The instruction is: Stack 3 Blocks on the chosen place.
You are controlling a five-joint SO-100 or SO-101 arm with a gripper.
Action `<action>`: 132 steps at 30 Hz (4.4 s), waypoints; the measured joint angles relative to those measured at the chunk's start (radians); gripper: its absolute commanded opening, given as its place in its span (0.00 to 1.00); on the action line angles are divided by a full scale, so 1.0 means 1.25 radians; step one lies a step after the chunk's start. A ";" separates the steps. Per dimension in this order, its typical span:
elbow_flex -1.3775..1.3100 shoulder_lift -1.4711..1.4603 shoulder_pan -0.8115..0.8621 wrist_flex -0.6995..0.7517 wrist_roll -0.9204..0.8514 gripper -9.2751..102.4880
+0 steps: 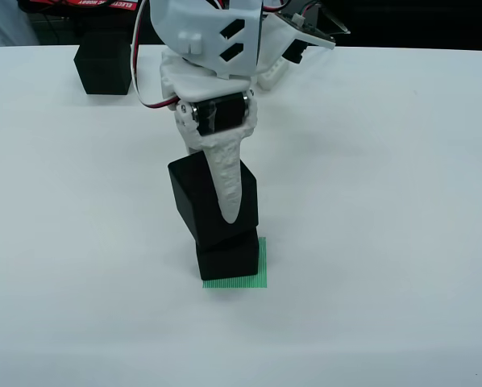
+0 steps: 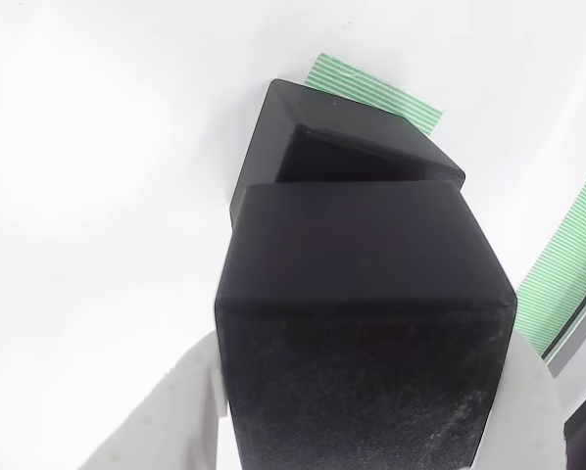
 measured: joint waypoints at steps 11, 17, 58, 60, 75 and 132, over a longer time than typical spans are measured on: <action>-0.002 -0.010 0.000 -0.011 0.000 0.36; 0.006 -0.013 0.000 -0.020 0.000 0.38; 0.367 0.427 0.772 -0.166 -0.767 0.39; 0.384 0.421 0.849 -0.199 -0.799 0.39; 0.459 0.371 1.193 -0.050 -0.814 0.39; -0.108 0.239 0.592 0.000 -0.428 0.19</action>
